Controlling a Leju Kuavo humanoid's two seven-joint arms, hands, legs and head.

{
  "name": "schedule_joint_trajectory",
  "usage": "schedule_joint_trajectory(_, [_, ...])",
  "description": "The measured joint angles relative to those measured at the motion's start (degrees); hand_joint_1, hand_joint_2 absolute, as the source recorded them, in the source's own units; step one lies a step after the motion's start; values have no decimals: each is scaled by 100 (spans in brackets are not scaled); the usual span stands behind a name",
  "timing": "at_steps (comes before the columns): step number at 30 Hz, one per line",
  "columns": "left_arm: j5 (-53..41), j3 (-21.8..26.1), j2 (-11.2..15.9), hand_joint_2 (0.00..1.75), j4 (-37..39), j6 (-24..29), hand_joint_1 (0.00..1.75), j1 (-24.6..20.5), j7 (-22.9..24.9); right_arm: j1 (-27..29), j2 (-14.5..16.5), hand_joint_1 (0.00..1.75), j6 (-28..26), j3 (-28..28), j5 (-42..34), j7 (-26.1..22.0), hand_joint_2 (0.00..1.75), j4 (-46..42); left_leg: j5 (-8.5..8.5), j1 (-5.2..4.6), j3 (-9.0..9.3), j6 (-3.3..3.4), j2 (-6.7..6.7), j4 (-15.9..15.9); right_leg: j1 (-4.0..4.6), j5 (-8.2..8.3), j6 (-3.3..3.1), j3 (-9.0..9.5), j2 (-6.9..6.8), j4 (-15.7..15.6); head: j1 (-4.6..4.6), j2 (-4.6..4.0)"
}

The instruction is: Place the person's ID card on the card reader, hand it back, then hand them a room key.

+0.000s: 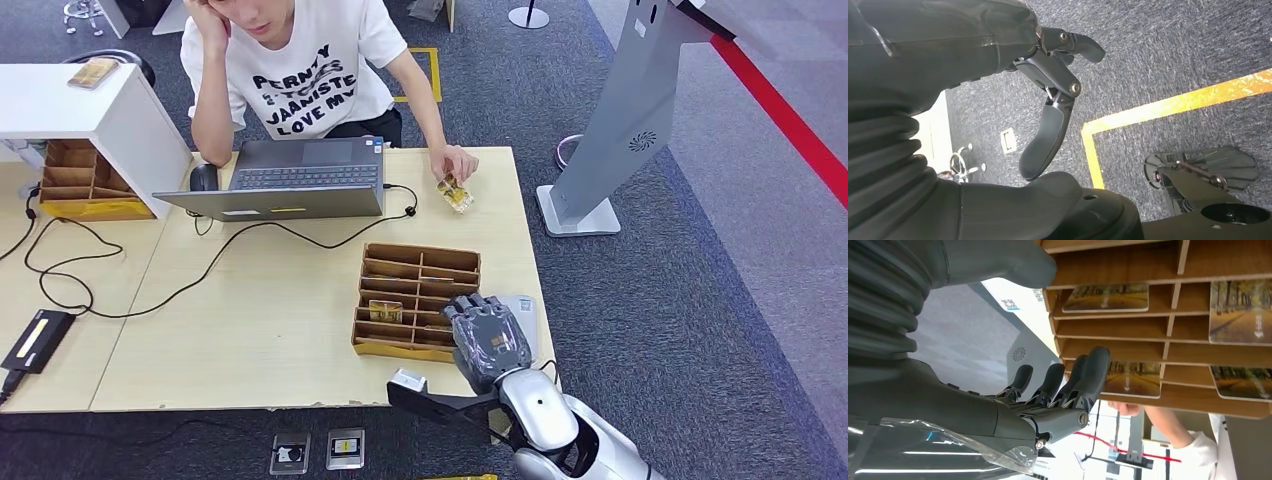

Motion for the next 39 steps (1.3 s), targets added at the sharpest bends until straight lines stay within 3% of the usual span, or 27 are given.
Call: schedule_joint_trajectory(39, [-95,-3,0,175,0,-17,0,-22,17,-98,117,69,-14,-4,-339,-114,175,136,0,0,-2,0,-1,0,0,0,0,1,-2,1,0,0])
